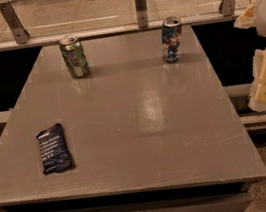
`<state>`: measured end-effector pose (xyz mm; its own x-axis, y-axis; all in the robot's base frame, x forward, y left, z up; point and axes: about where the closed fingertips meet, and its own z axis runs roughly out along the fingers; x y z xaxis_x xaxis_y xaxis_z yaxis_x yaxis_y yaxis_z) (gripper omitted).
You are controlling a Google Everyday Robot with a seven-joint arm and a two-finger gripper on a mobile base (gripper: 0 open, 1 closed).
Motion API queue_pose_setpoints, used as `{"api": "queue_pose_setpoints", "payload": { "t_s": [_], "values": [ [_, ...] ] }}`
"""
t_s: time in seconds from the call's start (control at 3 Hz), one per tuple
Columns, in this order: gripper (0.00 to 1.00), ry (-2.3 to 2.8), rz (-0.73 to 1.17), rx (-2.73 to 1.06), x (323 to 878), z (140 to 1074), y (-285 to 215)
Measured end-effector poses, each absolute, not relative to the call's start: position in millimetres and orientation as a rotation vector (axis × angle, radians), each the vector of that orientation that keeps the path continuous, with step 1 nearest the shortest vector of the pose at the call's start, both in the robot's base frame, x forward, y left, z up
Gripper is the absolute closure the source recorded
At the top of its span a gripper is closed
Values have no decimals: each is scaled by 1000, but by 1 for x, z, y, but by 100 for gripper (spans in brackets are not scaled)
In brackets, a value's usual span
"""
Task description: Knock redbull can over
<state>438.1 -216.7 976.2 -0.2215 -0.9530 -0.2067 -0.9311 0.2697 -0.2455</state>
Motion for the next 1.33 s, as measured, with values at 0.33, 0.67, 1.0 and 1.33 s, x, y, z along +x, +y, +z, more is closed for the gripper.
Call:
{"api": "queue_pose_setpoints", "payload": {
  "t_s": [0.33,0.67,1.0,1.33],
  "values": [
    [0,2232,-99,-1725,438,976,-217],
    [0,2234,-78,-1707,447,972,-220],
    [0,2193,-4,-1670,482,954,-235],
    [0,2119,56,-1627,544,926,-250]
  ]
}}
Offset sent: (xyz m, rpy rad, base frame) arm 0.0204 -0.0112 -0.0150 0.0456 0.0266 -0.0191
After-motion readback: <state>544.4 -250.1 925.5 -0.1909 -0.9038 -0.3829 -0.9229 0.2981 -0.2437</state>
